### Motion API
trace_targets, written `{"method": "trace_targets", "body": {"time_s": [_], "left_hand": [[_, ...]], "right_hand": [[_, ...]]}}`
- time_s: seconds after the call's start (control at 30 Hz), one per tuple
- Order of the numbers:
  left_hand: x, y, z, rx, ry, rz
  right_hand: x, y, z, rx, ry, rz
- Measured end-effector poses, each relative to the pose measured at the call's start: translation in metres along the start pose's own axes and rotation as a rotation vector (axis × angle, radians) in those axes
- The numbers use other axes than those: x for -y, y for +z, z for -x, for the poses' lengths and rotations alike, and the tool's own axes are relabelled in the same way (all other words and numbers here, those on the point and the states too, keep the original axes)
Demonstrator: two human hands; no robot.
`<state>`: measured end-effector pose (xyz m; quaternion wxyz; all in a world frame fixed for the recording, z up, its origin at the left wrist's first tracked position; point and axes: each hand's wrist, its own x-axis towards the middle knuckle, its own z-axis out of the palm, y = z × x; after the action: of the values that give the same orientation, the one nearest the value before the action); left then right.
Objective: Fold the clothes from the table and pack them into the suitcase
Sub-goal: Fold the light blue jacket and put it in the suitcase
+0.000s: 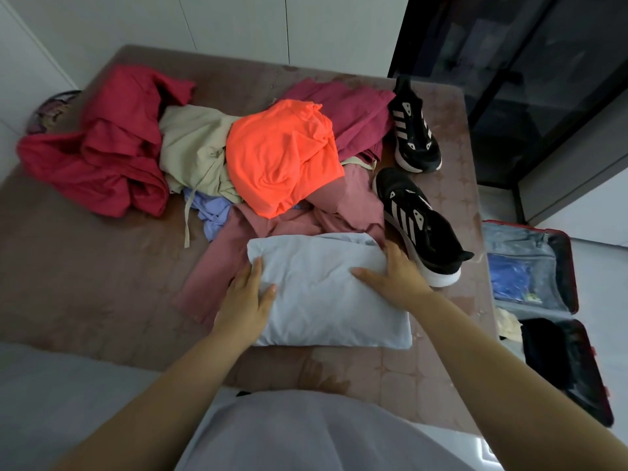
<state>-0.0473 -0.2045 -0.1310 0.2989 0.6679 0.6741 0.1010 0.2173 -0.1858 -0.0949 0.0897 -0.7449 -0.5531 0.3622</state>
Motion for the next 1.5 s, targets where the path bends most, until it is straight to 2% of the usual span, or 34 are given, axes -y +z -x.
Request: {"method": "trace_targets", "body": {"time_s": [0.07,0.2,0.3,0.43,0.6,0.67,0.7,0.77,0.83,0.9,0.97,1.03,1.1,1.17,1.27,1.4,1.5], "left_hand": [[0.004,0.000,0.003,-0.011,0.047,-0.041],[0.010,0.001,0.009,-0.042,0.170,-0.299],[0.004,0.005,0.010,-0.092,0.256,-0.316],[-0.015,0.018,0.001,-0.130,0.421,-0.402],[-0.065,0.028,-0.012,-0.202,0.559,-0.481],[-0.081,0.031,0.001,-0.124,0.762,-0.475],[-0.086,0.031,0.012,-0.011,0.853,-0.460],[-0.088,0.033,0.036,0.248,0.926,-0.473],[-0.083,0.039,0.058,0.479,0.862,-0.565],[-0.076,0.042,0.068,0.509,0.828,-0.539],[-0.068,0.047,0.071,0.397,0.898,-0.459],[-0.065,0.053,0.075,0.206,0.988,-0.393],[-0.070,0.057,0.078,0.092,0.991,-0.357],[-0.075,0.062,0.079,0.043,0.955,-0.330],[-0.074,0.065,0.079,0.067,0.896,-0.256],[-0.070,0.063,0.076,0.147,0.758,0.133],[-0.075,0.054,0.075,0.198,0.559,0.406]], "right_hand": [[-0.008,-0.004,0.007,0.053,0.073,-0.145],[-0.023,-0.002,0.027,0.108,0.194,-0.174],[-0.037,-0.001,0.045,0.122,0.242,-0.291],[-0.050,-0.007,0.067,0.157,0.330,-0.247],[-0.065,-0.003,0.092,0.101,0.470,-0.283],[-0.072,0.000,0.099,0.100,0.489,-0.292],[-0.073,0.000,0.101,0.101,0.497,-0.293],[-0.073,-0.005,0.103,0.112,0.508,-0.302],[-0.072,-0.011,0.099,0.120,0.513,-0.322],[-0.068,-0.018,0.094,0.099,0.505,-0.311],[-0.064,-0.024,0.088,0.087,0.496,-0.302],[-0.058,-0.028,0.083,0.082,0.489,-0.295],[-0.050,-0.030,0.080,0.078,0.462,-0.281],[-0.044,-0.031,0.079,0.074,0.442,-0.273],[-0.039,-0.033,0.083,0.075,0.410,-0.277],[-0.046,-0.042,0.088,0.079,0.200,-0.185],[-0.051,-0.055,0.104,0.081,-0.196,-0.140]]}}
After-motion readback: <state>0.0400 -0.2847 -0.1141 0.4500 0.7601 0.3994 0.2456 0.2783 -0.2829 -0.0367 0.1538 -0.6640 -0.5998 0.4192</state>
